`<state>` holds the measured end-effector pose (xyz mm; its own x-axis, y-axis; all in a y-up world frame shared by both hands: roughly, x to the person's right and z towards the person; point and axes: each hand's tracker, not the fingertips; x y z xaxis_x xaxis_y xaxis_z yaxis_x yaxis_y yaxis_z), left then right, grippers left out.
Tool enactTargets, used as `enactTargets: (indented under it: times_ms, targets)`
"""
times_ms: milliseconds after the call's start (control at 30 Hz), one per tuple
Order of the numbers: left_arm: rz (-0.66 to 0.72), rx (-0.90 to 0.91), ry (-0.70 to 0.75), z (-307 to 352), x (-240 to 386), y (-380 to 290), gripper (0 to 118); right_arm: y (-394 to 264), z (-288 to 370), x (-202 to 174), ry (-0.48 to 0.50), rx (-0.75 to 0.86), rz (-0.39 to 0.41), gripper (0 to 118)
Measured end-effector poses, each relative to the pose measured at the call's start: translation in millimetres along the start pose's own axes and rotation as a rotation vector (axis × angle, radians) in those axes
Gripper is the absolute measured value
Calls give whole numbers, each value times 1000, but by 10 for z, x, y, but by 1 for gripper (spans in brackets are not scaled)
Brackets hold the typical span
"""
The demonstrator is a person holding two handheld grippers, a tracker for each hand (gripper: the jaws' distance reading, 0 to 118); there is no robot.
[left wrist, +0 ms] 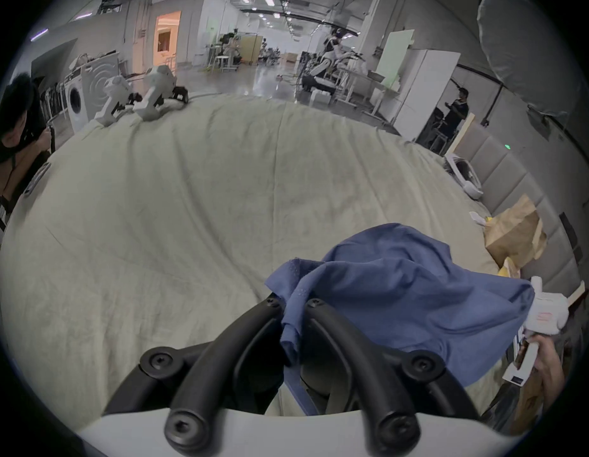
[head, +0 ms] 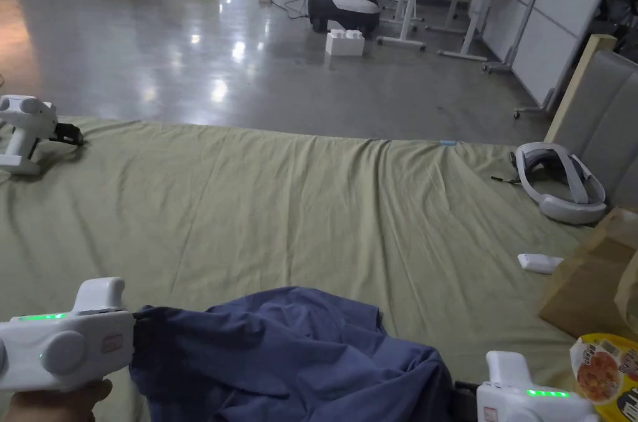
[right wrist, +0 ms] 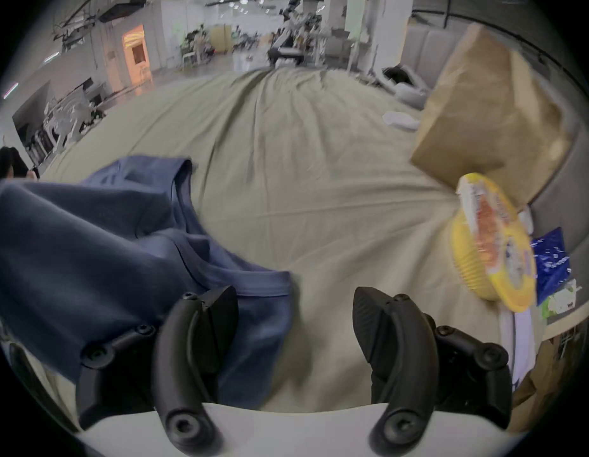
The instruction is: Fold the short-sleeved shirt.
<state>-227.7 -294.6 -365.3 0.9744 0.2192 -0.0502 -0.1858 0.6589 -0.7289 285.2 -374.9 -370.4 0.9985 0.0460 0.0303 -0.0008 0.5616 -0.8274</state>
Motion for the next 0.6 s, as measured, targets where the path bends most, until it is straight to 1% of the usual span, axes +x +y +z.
enactTargets:
  times_ms: [33, 100, 133, 167, 200, 233, 300, 333, 367, 400, 467, 500, 533, 600]
  targets:
    - [-9, 7, -6, 46, 19, -12, 10, 12, -94, -38, 23, -38, -3, 79]
    - [-24, 13, 3, 128, 38, -33, 10, -6, -237, -121, 33, -84, -15, 77]
    - [-36, 13, 3, 164, 44, -45, 10, -8, -251, -167, 3, -67, -12, 75]
    - [-45, 14, 8, 160, 41, -73, 10, 1, -226, -189, -8, -53, -6, 74]
    - [-52, 10, 14, 171, 43, -87, 10, 2, -213, -193, -5, -60, 0, 71]
    - [-58, 7, 17, 180, 45, -97, 10, 16, -171, -196, 5, -62, -3, 58]
    - [-69, 9, 22, 193, 68, -142, 10, 35, -119, -239, 27, -61, -1, 25]
    - [-74, 8, 26, 194, 76, -155, 10, 28, -101, -266, 30, -60, 11, 12]
    - [-78, 8, 30, 199, 82, -161, 10, 18, -84, -277, 20, -62, 24, 10]
    - [-77, 9, 30, 207, 86, -162, 10, 11, -65, -271, 22, -59, 17, 9]
    - [-70, 16, 21, 242, 101, -182, 10, -8, 12, -240, 25, -33, -24, 8]
    - [-68, 32, 17, 279, 107, -169, 10, -16, 94, -228, 27, 2, -51, 8]
    - [-70, 44, 16, 320, 115, -148, 10, -7, 183, -221, 38, 32, -59, 8]
    - [-82, 63, 7, 373, 112, -118, 10, 29, 404, -214, 44, 116, -51, 8]
